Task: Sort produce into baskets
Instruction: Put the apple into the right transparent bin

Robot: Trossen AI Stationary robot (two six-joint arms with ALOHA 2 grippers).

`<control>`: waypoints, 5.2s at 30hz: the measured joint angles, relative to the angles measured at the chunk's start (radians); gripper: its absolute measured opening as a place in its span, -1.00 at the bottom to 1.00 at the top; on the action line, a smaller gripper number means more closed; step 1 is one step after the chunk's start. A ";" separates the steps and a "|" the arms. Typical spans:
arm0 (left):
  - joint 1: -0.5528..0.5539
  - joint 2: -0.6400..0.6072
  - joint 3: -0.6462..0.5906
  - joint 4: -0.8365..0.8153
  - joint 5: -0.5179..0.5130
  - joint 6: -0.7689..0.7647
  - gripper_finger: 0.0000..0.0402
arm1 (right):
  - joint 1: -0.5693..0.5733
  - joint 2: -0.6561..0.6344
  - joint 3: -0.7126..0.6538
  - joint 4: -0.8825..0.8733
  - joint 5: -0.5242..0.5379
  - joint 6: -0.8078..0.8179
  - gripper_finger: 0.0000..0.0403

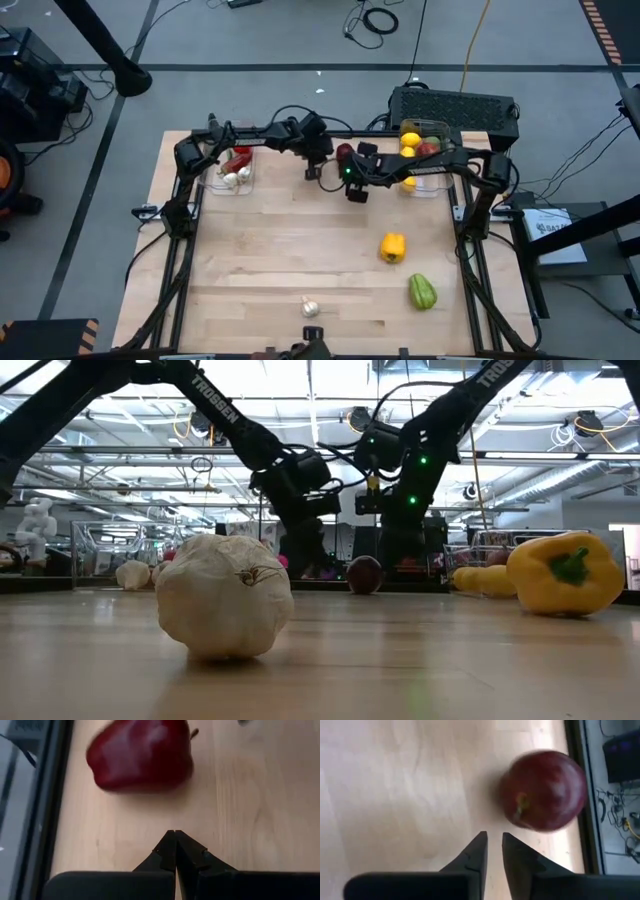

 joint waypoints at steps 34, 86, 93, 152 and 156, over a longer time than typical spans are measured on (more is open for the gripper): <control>-0.001 0.004 -0.001 0.080 -0.051 -0.002 -0.99 | -0.068 0.004 -0.088 0.150 0.050 -0.087 -0.31; -0.041 0.030 -0.001 0.152 -0.038 0.000 -0.99 | -0.122 0.004 -0.087 0.217 -0.056 -0.095 -0.85; -0.041 0.030 -0.001 0.152 -0.038 0.000 -0.99 | -0.126 0.004 -0.087 0.218 -0.066 -0.099 -0.99; -0.009 -0.154 -0.027 -0.362 -0.043 -0.027 -0.99 | -0.180 -0.285 -0.087 -0.136 -0.231 -0.125 -0.56; -0.013 -0.154 -0.027 -0.363 -0.043 -0.027 -0.99 | -0.207 -0.259 -0.087 -0.130 -0.243 -0.149 -0.49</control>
